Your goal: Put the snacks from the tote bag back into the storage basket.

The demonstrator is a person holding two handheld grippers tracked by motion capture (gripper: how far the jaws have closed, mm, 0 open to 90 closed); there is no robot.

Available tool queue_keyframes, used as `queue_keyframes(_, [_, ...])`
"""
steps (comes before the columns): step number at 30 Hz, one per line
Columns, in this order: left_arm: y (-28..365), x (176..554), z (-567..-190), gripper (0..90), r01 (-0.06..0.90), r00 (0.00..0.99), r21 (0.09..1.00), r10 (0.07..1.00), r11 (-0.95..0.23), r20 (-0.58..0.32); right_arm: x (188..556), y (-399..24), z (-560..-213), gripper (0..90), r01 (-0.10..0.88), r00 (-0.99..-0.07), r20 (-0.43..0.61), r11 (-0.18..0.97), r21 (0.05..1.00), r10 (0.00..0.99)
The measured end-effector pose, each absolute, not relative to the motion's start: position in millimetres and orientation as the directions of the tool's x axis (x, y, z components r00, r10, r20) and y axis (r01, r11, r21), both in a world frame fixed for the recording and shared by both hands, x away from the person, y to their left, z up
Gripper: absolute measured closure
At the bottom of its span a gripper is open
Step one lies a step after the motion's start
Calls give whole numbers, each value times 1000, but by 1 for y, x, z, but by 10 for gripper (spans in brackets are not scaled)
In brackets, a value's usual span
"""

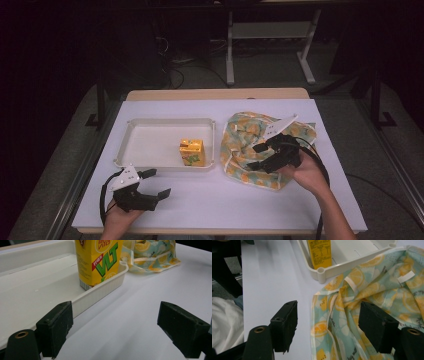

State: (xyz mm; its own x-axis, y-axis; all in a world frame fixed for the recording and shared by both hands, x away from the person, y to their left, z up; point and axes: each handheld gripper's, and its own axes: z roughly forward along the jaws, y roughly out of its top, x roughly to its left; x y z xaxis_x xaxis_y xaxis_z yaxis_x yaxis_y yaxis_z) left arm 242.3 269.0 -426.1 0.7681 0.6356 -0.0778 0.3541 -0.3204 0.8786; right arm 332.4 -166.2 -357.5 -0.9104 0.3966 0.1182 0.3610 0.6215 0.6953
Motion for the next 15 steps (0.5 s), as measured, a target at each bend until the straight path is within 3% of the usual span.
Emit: queue_keyframes(15, [268, 242, -426, 131, 354, 768, 879, 636, -320, -78, 313, -188, -366, 308, 385, -894, 129, 587, 712, 429])
